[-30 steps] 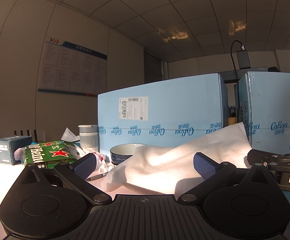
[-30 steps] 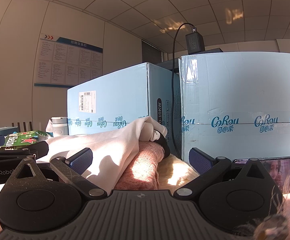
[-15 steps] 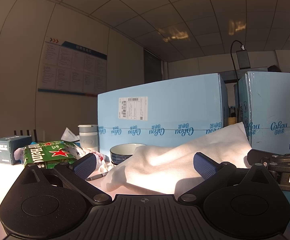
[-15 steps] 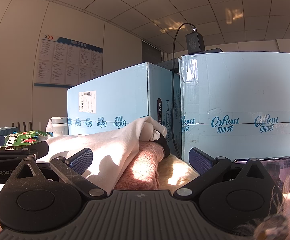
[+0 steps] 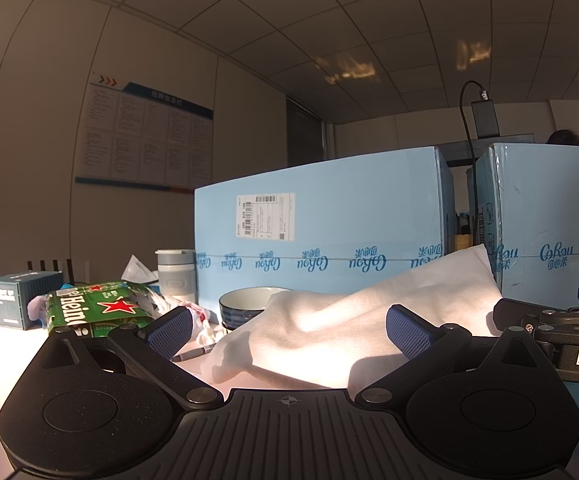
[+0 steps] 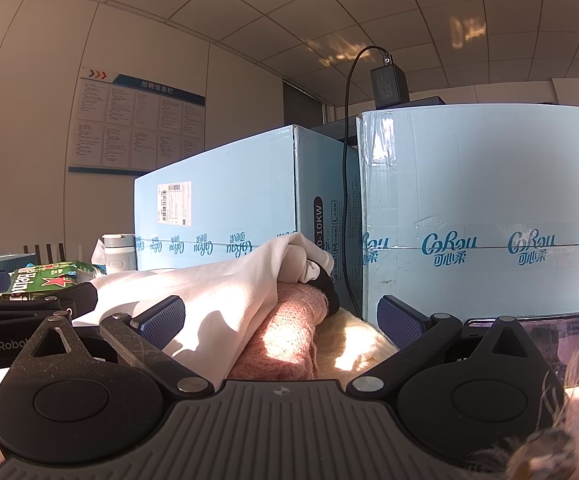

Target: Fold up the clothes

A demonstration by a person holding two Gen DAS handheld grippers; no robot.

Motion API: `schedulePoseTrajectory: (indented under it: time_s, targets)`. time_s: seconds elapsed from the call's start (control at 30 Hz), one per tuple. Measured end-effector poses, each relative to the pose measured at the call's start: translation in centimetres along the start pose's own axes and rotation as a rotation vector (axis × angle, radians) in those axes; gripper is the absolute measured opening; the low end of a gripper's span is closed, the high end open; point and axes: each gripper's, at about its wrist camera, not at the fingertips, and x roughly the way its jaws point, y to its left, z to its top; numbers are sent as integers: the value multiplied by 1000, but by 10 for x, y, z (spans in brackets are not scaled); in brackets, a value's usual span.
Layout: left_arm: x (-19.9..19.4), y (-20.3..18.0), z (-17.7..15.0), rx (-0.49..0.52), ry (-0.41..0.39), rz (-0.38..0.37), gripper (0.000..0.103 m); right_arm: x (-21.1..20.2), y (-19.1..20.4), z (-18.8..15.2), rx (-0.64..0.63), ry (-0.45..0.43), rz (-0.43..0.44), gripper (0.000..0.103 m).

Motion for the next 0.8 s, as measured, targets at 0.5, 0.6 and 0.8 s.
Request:
schedulePoseTrajectory:
  time_s: [0.5, 0.6, 0.8]
  targets:
    - [1, 0, 0, 0, 0, -8, 103, 0, 0, 0, 0, 0, 0, 103]
    - [1, -1, 0, 3, 2, -7, 103, 0, 0, 0, 0, 0, 0, 103]
    - [0, -1, 0, 5, -6, -5, 103, 0, 0, 0, 0, 0, 0, 103]
